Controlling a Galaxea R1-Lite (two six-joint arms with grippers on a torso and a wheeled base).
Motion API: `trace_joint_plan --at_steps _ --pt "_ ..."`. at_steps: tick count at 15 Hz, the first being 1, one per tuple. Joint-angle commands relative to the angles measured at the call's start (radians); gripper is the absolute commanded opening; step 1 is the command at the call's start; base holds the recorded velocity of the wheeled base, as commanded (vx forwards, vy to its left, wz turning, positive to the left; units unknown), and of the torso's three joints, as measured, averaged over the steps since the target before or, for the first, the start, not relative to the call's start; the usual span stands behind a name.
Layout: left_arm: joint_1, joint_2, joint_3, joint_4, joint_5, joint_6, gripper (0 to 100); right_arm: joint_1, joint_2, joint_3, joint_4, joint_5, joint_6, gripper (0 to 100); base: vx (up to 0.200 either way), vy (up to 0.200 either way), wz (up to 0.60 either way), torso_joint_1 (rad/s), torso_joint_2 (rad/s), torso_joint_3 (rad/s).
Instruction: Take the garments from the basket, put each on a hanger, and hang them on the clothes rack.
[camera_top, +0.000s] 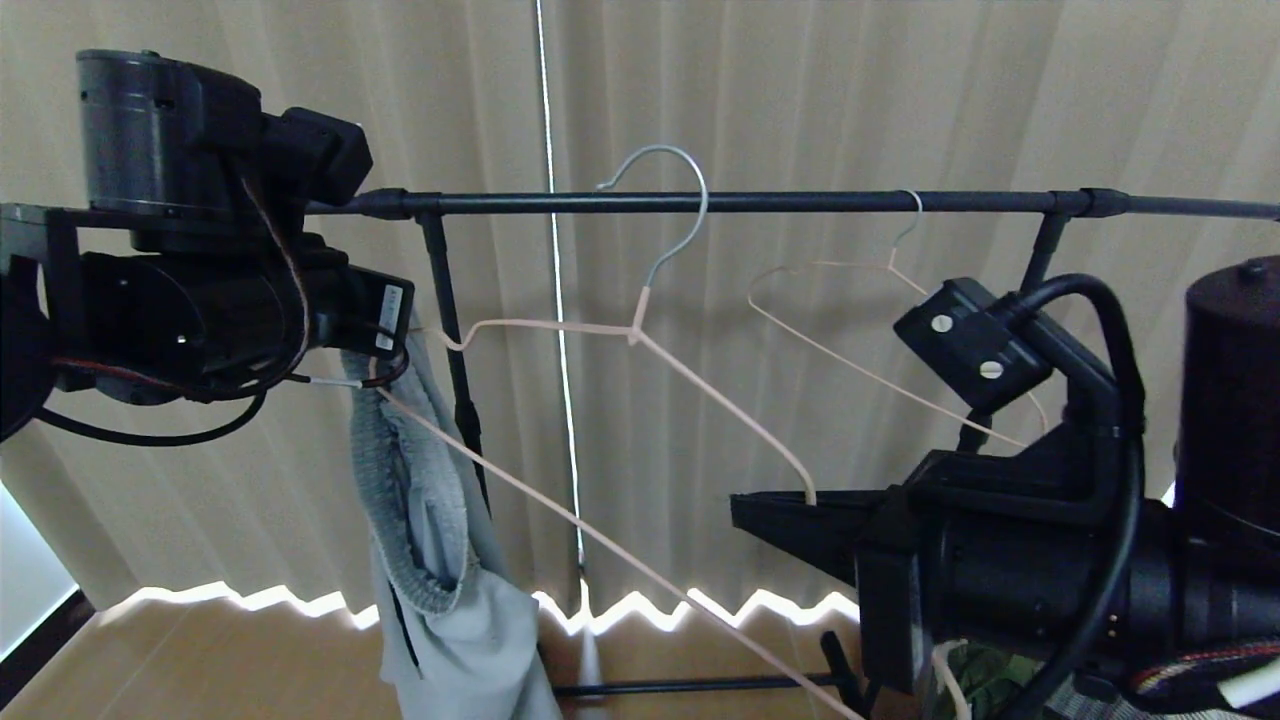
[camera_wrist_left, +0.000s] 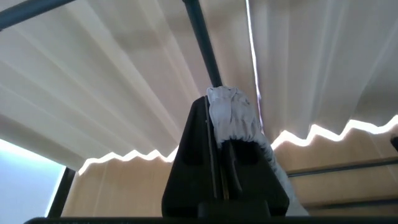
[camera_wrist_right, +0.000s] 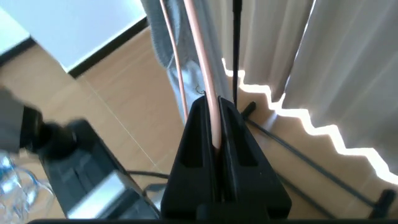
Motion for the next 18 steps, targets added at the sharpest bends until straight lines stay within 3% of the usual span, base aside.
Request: trace_joint_plan --at_steps 1,5,11,18 --pt "-0.001 -0.002 0.003 -0.001 0.002 0.001 0 0.0 0.063 -0.029 0.001 -0.005 0.004 0 0.0 0.0 0.0 0.0 0.0 0.0" --pt "0.003 -0.007 0.004 0.005 0.003 0.01 0 0.0 0.114 -0.08 0.021 -0.034 0.037 0 0.0 0.0 0.0 0.0 0.0 0.0" --pt "0.013 -0.036 0.046 0.002 0.065 0.113 0 -0.002 0.134 -0.135 0.091 -0.112 0.087 0 0.0 0.0 0.0 0.0 0.0 0.0" --pt "-0.038 -0.051 0.067 -0.008 0.052 0.09 0 0.008 0.183 -0.17 0.074 -0.129 0.093 0 0.0 0.0 0.0 0.0 0.0 0.0"
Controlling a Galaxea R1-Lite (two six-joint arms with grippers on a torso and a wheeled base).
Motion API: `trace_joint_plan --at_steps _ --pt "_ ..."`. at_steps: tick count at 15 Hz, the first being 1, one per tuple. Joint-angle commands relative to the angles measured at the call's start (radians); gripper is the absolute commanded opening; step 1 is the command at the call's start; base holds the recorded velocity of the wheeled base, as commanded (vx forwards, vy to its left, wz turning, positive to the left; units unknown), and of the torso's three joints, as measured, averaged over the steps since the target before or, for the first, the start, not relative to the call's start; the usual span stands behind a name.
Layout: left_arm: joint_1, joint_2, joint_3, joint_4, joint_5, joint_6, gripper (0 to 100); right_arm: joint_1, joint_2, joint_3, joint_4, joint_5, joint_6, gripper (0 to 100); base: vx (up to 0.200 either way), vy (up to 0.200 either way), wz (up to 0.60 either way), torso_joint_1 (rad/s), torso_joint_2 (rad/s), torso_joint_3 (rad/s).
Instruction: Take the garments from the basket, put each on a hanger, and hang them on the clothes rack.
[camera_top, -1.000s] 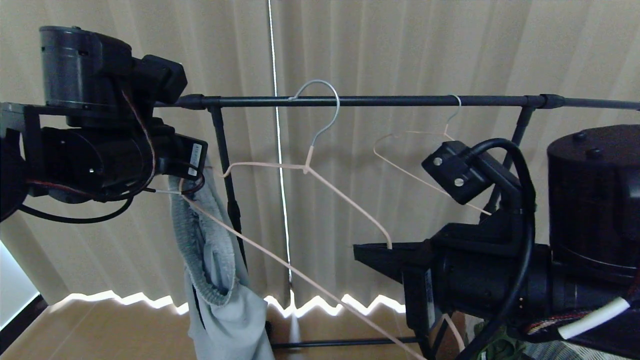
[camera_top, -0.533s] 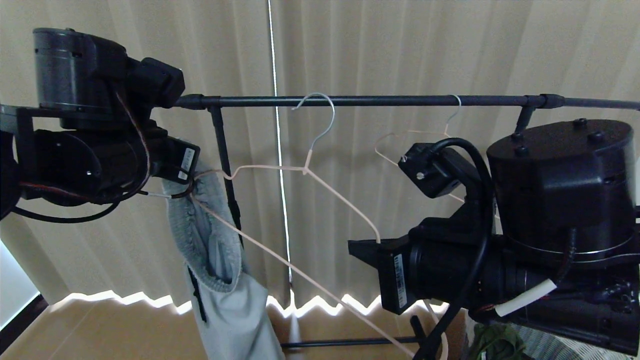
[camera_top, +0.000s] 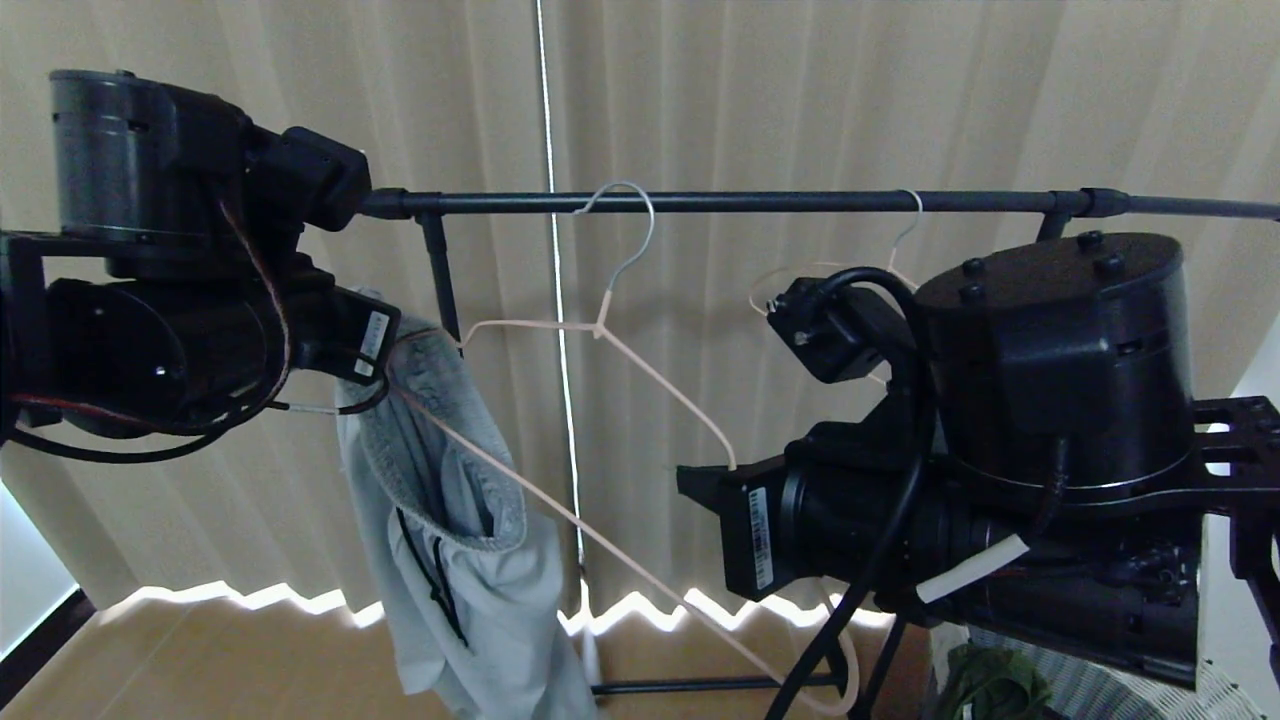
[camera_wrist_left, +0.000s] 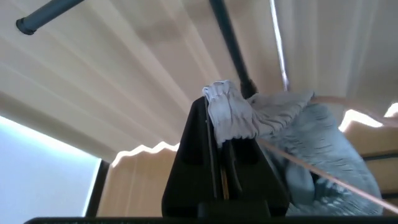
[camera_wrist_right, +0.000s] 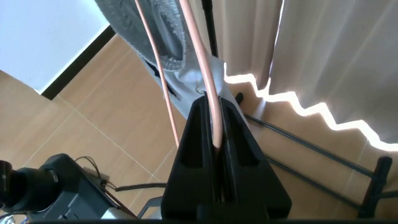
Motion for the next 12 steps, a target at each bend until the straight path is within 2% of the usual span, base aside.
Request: trace_joint_plan --at_steps 1,6,7,9,11,12 --pt "-0.047 -0.015 0.001 0.003 -0.014 -0.011 0 0.012 0.008 -0.001 -0.002 0.002 0.001 0 0.0 0.0 0.0 0.0 0.0 0.0" --pt "-0.147 -0.038 0.001 0.004 -0.053 -0.011 0 0.015 0.016 0.003 0.0 0.003 0.002 0 0.0 0.0 0.0 0.0 0.0 0.0" --pt "-0.169 -0.046 0.001 0.004 -0.086 -0.012 0 0.015 0.016 0.005 0.0 0.003 0.001 0 0.0 0.0 0.0 0.0 0.0 0.0" --pt "-0.176 -0.079 0.003 0.009 -0.255 -0.006 0 0.015 0.031 0.008 0.0 0.005 -0.002 0 0.0 0.0 0.0 0.0 0.0 0.0" --pt "-0.178 -0.084 0.003 0.007 -0.318 -0.003 0 0.015 0.035 0.042 -0.029 0.006 -0.027 0 0.0 0.0 0.0 0.0 0.0 0.0" --pt "-0.181 -0.089 0.003 0.007 -0.359 -0.003 0 0.015 0.035 0.081 -0.089 0.015 -0.067 0 0.0 0.0 0.0 0.0 0.0 0.0"
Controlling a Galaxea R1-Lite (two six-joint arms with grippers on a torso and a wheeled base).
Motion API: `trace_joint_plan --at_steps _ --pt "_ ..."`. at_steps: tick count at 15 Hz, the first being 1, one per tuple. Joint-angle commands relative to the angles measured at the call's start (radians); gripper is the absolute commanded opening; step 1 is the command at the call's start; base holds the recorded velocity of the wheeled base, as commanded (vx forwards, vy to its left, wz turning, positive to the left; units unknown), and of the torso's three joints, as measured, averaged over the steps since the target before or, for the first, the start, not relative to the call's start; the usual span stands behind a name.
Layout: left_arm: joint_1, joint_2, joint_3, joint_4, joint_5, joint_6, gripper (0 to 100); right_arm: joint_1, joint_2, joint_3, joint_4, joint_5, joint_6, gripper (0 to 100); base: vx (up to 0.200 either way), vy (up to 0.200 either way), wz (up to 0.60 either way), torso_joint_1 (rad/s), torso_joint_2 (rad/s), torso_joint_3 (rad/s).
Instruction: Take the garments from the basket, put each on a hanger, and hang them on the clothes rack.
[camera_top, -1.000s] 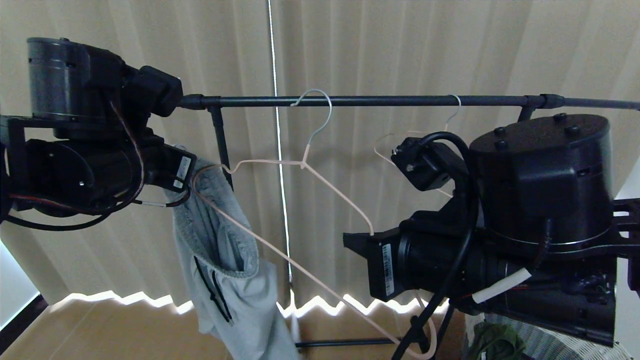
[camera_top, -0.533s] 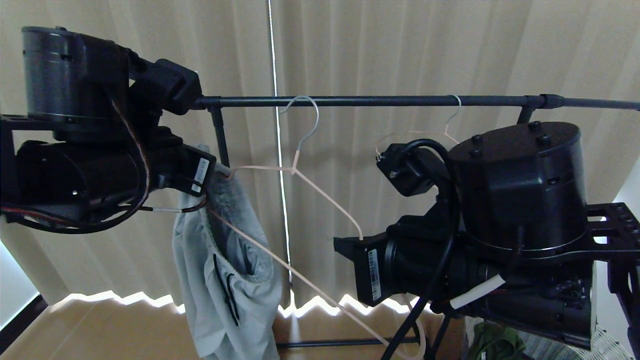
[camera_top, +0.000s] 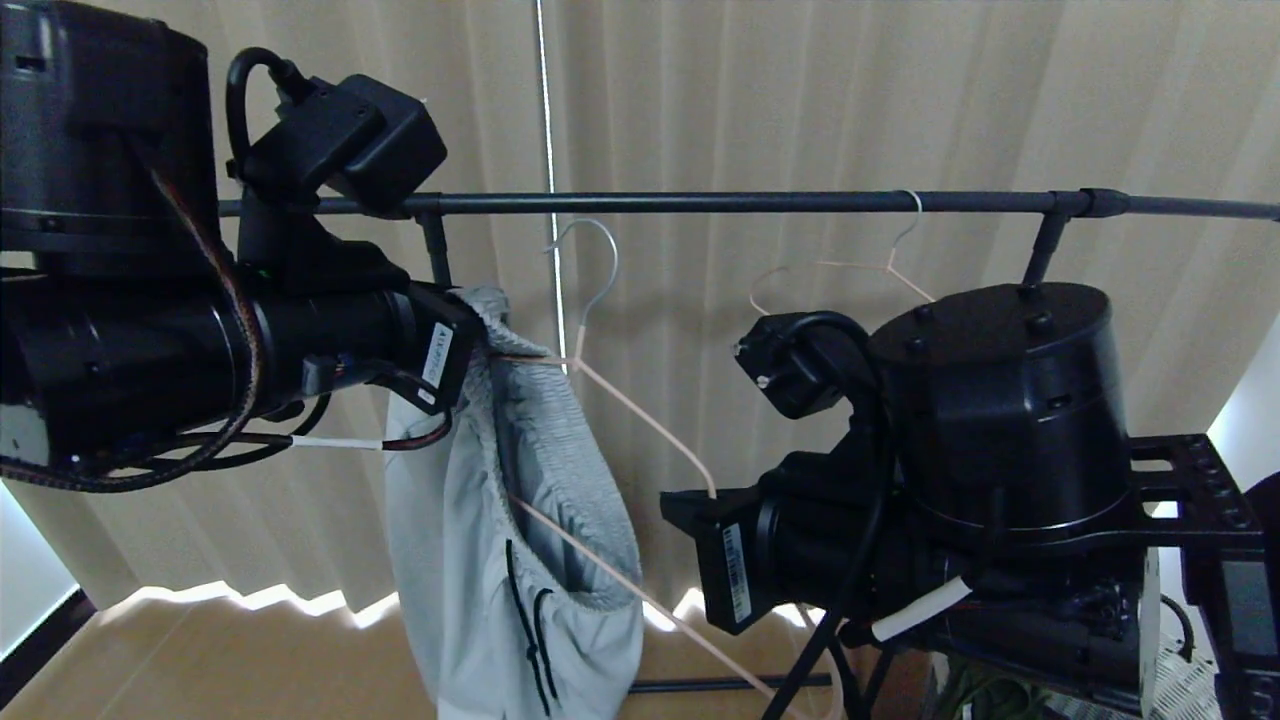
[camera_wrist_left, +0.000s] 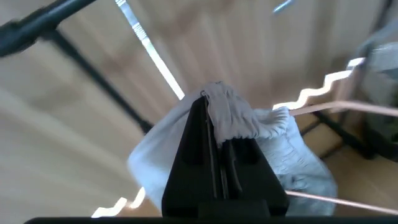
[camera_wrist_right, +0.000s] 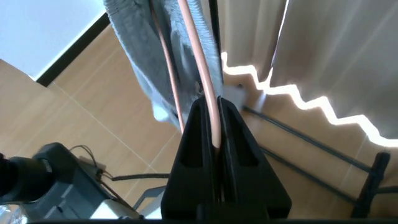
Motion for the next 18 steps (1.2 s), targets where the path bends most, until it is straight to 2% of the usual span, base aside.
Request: trace_joint_plan --at_steps 1,2,3,7,10,14,15,18 --pt "-0.004 -0.027 0.013 -0.001 -0.067 0.0 0 -0.001 0.004 0.073 -0.092 0.015 -0.059 0 0.0 0.0 0.0 0.0 0.0 0.0" --pt "-0.004 -0.043 0.031 -0.001 -0.116 0.0 0 -0.003 0.004 0.099 -0.144 0.018 -0.086 0 0.0 0.0 0.0 0.0 0.0 0.0" --pt "-0.002 -0.05 0.044 0.001 -0.125 0.002 0 -0.004 0.004 0.112 -0.164 0.02 -0.097 0 0.0 0.0 0.0 0.0 0.0 0.0" --pt "0.001 -0.078 0.111 -0.001 -0.13 0.008 0 -0.019 -0.008 0.118 -0.195 0.023 -0.105 0 0.0 0.0 0.0 0.0 0.0 0.0" --pt "-0.007 -0.11 0.185 -0.004 -0.131 0.009 0 -0.027 -0.014 0.133 -0.268 0.034 -0.125 0 0.0 0.0 0.0 0.0 0.0 0.0" --pt "-0.01 -0.115 0.191 -0.004 -0.133 0.009 0 -0.027 -0.036 0.164 -0.311 0.08 -0.141 0 0.0 0.0 0.0 0.0 0.0 0.0" --pt "-0.022 -0.115 0.2 -0.006 -0.133 0.009 100 -0.027 -0.045 0.171 -0.325 0.081 -0.149 0 0.0 0.0 0.0 0.0 0.0 0.0" --pt "-0.031 -0.136 0.225 -0.01 -0.137 0.019 100 -0.032 -0.066 0.184 -0.334 0.081 -0.155 0 0.0 0.0 0.0 0.0 0.0 0.0"
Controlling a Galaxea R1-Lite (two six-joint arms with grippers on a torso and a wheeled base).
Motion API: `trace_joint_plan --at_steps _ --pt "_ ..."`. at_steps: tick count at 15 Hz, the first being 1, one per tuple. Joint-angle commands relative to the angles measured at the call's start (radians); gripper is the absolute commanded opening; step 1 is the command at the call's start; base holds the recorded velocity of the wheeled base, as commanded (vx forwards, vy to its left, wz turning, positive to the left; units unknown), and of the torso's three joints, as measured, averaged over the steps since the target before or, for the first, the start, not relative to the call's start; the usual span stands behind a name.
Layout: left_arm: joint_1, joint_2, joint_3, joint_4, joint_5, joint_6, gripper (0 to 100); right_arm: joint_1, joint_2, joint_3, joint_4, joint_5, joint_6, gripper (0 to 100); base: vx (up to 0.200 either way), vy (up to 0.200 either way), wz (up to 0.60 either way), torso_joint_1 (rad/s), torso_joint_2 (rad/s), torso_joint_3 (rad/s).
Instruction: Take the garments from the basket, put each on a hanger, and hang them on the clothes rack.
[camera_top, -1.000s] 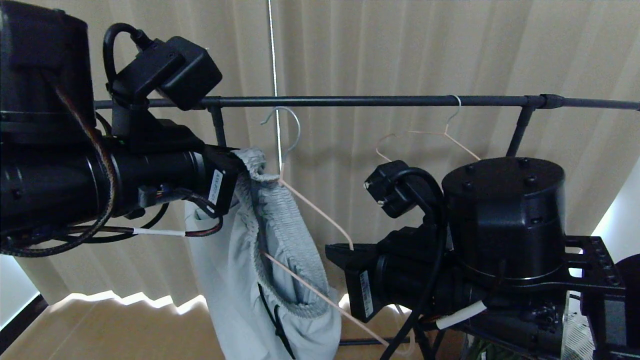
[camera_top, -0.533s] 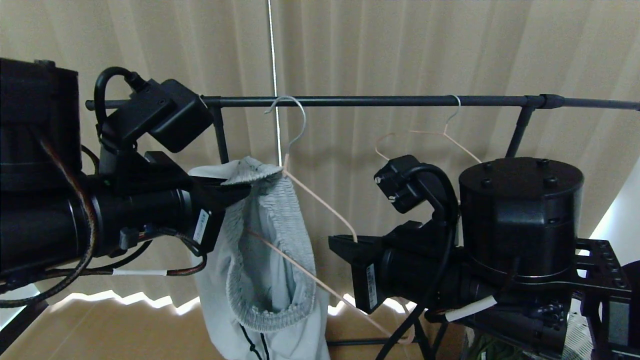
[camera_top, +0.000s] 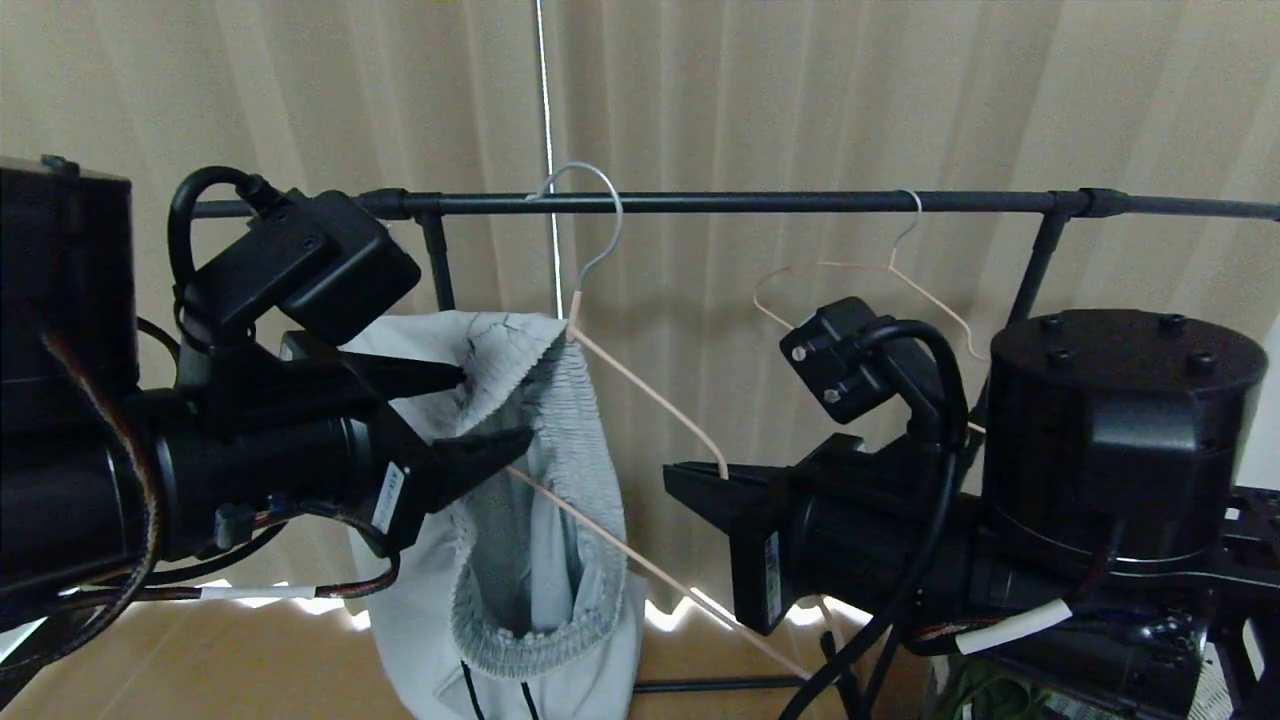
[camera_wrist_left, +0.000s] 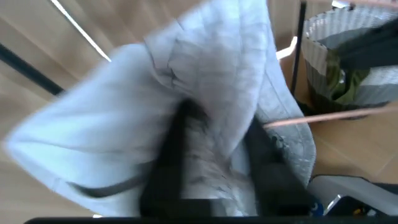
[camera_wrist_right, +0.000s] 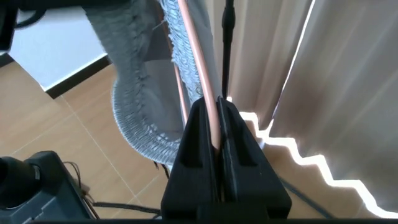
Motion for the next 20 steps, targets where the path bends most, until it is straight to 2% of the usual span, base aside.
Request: trace_joint_plan --at_steps 1,4,5,7,9,11,12,16,18,19,20 --pt "-0.004 -0.034 0.038 -0.012 -0.001 0.015 100 -0.019 -0.025 0.006 -0.01 0.001 -0.001 0 0.0 0.0 0.0 0.0 0.0 0.0" --pt "-0.001 -0.082 0.141 -0.124 0.0 0.034 100 -0.084 -0.05 0.037 -0.06 0.027 -0.04 0 0.0 0.0 0.0 0.0 0.0 0.0" --pt "0.009 -0.117 0.188 -0.171 0.003 0.041 100 -0.142 -0.089 0.064 -0.068 0.095 -0.085 0 0.0 0.0 0.0 0.0 0.0 0.0" --pt "0.022 -0.163 0.22 -0.176 0.003 0.093 100 -0.197 -0.137 0.095 -0.059 0.158 -0.097 0 0.0 0.0 0.0 0.0 0.0 0.0" --pt "0.044 -0.189 0.208 -0.181 0.003 0.146 100 -0.229 -0.166 0.127 -0.054 0.173 -0.129 0 0.0 0.0 0.0 0.0 0.0 0.0" --pt "0.082 -0.185 0.17 -0.188 -0.001 0.238 100 -0.24 -0.191 0.165 -0.053 0.231 -0.145 0 0.0 0.0 0.0 0.0 0.0 0.0" --pt "0.084 -0.182 0.153 -0.187 -0.004 0.261 100 -0.242 -0.195 0.178 -0.054 0.258 -0.149 0 0.0 0.0 0.0 0.0 0.0 0.0" --pt "0.087 -0.119 0.101 -0.187 -0.13 0.353 100 -0.246 -0.194 0.185 -0.053 0.34 -0.162 0 0.0 0.0 0.0 0.0 0.0 0.0" --pt "0.087 -0.093 0.088 -0.187 -0.187 0.388 100 -0.246 -0.191 0.185 -0.053 0.356 -0.163 0 0.0 0.0 0.0 0.0 0.0 0.0" --pt "0.09 -0.057 0.067 -0.187 -0.238 0.434 100 -0.246 -0.189 0.185 -0.053 0.373 -0.165 0 0.0 0.0 0.0 0.0 0.0 0.0" --pt "0.102 -0.027 0.047 -0.187 -0.244 0.463 100 -0.246 -0.189 0.187 -0.053 0.388 -0.18 0 0.0 0.0 0.0 0.0 0.0 0.0"
